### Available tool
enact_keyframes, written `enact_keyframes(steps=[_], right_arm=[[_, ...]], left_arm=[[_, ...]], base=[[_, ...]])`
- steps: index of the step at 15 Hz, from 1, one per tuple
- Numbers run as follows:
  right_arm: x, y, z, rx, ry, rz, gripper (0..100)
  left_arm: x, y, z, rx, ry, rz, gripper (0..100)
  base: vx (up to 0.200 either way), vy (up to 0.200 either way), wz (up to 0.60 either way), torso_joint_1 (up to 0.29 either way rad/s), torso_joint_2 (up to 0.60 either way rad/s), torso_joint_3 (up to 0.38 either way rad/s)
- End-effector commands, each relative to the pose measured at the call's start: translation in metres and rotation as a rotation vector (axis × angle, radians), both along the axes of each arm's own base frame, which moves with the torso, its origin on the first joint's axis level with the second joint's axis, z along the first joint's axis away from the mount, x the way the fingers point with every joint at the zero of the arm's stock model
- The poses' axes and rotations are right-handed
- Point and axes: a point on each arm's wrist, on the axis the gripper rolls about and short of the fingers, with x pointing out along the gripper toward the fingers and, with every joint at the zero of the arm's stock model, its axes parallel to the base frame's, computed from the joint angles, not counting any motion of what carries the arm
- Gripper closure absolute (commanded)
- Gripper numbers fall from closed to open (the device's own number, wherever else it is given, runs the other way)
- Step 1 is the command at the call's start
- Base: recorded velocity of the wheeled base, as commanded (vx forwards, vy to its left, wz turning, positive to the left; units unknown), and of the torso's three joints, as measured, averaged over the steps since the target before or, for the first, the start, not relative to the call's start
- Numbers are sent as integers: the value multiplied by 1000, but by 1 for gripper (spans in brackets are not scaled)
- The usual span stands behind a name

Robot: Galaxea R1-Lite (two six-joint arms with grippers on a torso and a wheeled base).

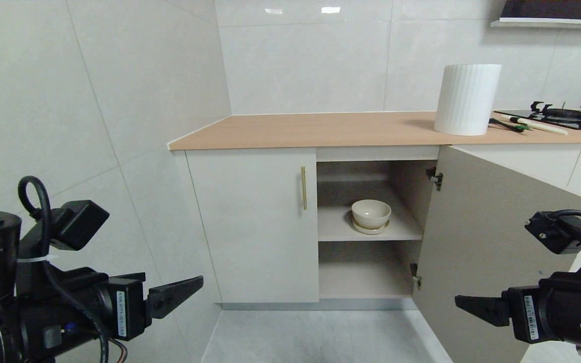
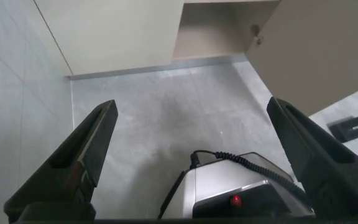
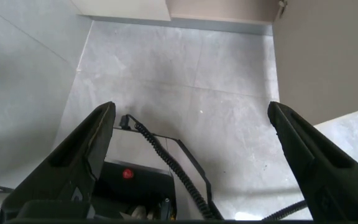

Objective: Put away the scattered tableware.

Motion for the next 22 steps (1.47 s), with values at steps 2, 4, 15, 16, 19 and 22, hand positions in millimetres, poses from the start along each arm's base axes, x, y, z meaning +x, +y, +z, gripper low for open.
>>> enact_keyframes(steps=[2, 4, 15, 16, 19, 22], right_arm=[[-2, -1, 0, -2, -2, -3, 0], [-2, -2, 1, -3, -10, -9, 0], [8, -31, -2, -138, 58, -119, 0], [10, -33, -3, -142, 68, -135, 0], [18, -42, -7, -179, 89, -171, 0], [38, -68, -10, -202, 128, -306, 0]], left_arm=[[0, 0, 0, 0, -1, 0, 0], [0, 0, 0, 1, 1, 0, 0], [0, 0, 0, 2, 0, -1, 0], [1, 0, 0, 1, 2, 0, 0], [0, 0, -2, 3, 6, 0, 0], [0, 0, -2, 3, 6, 0, 0]], base=[[0, 0, 0, 0, 0, 0], [0, 0, 0, 0, 0, 0], [0, -182, 0, 1, 3, 2], [0, -200, 0, 7, 2, 7], [0, -67, 0, 1, 2, 1], [0, 0, 0, 0, 0, 0]])
